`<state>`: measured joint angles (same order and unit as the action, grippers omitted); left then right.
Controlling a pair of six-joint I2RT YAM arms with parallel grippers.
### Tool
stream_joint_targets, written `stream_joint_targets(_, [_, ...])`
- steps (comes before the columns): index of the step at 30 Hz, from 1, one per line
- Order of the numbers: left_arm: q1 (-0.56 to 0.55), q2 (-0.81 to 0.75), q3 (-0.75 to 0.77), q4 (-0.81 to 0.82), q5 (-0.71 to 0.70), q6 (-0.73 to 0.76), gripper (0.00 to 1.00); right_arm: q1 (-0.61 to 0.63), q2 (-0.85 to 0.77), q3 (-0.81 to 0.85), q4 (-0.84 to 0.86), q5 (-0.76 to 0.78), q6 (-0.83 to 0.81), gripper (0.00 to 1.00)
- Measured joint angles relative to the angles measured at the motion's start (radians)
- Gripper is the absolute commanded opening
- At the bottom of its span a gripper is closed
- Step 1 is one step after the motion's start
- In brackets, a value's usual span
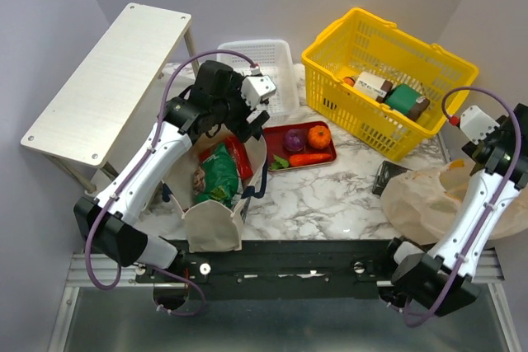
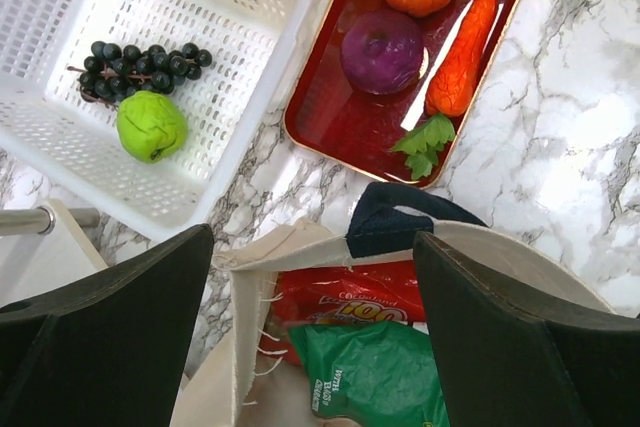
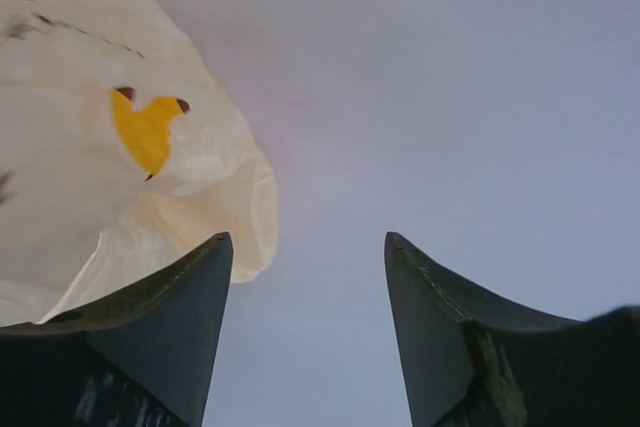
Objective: Untie the knot of the grocery bags and take out the mixed food
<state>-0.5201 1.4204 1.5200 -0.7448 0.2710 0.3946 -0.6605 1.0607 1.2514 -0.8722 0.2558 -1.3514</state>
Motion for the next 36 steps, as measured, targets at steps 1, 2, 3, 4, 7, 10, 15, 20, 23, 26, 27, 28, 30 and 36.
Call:
stream_joint_targets(1, [0.0, 0.0, 0.0, 0.0, 0.0, -0.002, 0.98, 0.0, -0.026, 0.017, -0.012, -0.069, -0.003, 0.71])
stream_joint_targets(2, [0.0, 0.0, 0.0, 0.0, 0.0, -0.005, 0.98, 0.0, -0.057, 0.03, -0.032, -0.134, -0.014, 0.72])
stream_joint_targets(3, [0.0, 0.0, 0.003, -0.004, -0.001, -0.008, 0.98, 0.0, -0.09, 0.037, -0.057, -0.203, -0.026, 0.72])
stream_joint_targets(4, [0.0, 0.0, 0.008, -0.005, -0.002, -0.009, 0.98, 0.0, -0.121, 0.048, -0.1, -0.281, -0.035, 0.72])
stream_joint_targets(7, [0.0, -0.009, 0.018, -0.007, -0.035, -0.018, 0.98, 0.0, -0.152, 0.113, -0.224, -0.477, -0.014, 1.0])
stream_joint_targets(10, [0.001, -0.018, 0.054, -0.045, -0.09, -0.023, 0.98, 0.0, -0.144, 0.164, -0.268, -0.685, 0.045, 1.0])
stream_joint_targets(15, [0.031, -0.001, 0.193, -0.192, -0.181, -0.027, 0.98, 0.075, -0.146, 0.164, -0.283, -1.051, 0.313, 1.0])
stream_joint_targets(20, [0.08, 0.042, 0.252, -0.328, -0.227, 0.007, 0.97, 0.462, -0.2, 0.046, -0.119, -1.082, 0.605, 1.0])
stream_joint_targets(23, [0.085, 0.073, 0.229, -0.371, -0.237, 0.071, 0.84, 0.598, -0.185, 0.03, -0.054, -1.06, 0.729, 1.0])
stream_joint_targets(26, [0.085, 0.098, 0.175, -0.385, -0.238, 0.14, 0.41, 0.648, -0.143, 0.031, 0.013, -1.048, 0.82, 1.0])
stream_joint_targets(27, [0.085, 0.113, 0.159, -0.393, -0.233, 0.16, 0.28, 0.652, -0.126, 0.031, 0.035, -1.041, 0.846, 1.0])
stream_joint_targets(28, [0.085, 0.123, 0.152, -0.396, -0.23, 0.192, 0.03, 0.653, -0.108, 0.031, 0.052, -1.034, 0.868, 1.0])
stream_joint_targets(30, [0.085, 0.151, 0.146, -0.407, -0.199, 0.238, 0.0, 0.653, -0.083, 0.036, 0.073, -1.021, 0.9, 1.0])
stream_joint_targets(36, [0.077, 0.173, 0.137, -0.44, -0.108, 0.307, 0.0, 0.653, -0.079, 0.05, 0.092, -0.971, 0.922, 1.0])
